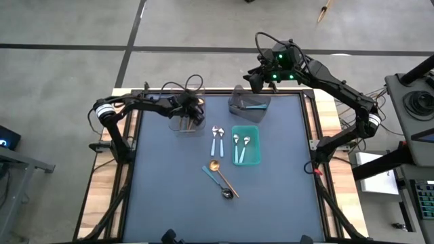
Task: Sort silverware by color (type)
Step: Adjust the gold spoon in the transparent bin
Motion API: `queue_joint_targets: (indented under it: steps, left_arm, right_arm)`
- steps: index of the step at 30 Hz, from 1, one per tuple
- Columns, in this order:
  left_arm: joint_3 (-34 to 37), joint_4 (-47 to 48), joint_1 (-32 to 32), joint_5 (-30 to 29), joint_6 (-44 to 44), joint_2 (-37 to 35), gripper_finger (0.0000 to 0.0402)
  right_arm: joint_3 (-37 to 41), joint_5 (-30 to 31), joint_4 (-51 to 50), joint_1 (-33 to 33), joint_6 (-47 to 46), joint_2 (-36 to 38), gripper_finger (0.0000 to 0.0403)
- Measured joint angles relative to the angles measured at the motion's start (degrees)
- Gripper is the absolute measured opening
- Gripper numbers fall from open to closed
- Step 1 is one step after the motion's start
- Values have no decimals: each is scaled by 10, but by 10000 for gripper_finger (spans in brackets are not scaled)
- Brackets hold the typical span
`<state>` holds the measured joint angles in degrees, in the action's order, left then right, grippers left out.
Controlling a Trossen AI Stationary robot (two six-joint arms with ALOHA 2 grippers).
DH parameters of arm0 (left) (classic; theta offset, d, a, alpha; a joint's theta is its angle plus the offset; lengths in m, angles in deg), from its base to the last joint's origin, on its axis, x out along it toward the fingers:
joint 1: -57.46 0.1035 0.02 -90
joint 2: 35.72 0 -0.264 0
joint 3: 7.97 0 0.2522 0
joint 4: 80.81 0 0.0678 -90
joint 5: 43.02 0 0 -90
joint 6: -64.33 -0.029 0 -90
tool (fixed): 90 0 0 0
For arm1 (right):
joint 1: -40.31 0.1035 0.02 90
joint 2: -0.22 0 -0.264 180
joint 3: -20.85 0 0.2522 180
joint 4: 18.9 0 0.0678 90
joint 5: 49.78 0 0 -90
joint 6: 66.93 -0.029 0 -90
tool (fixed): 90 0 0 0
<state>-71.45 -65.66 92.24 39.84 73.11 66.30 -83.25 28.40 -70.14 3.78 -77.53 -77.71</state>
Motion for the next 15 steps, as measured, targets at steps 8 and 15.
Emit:
queue_joint_targets:
  steps: [8,15]
  left_arm:
    - [-4,5,0,-3,17,0,42]
    - [-4,6,0,-3,18,0,30]
  right_arm:
    - [0,0,0,0,2,0,176]
    - [0,0,0,0,3,0,176]
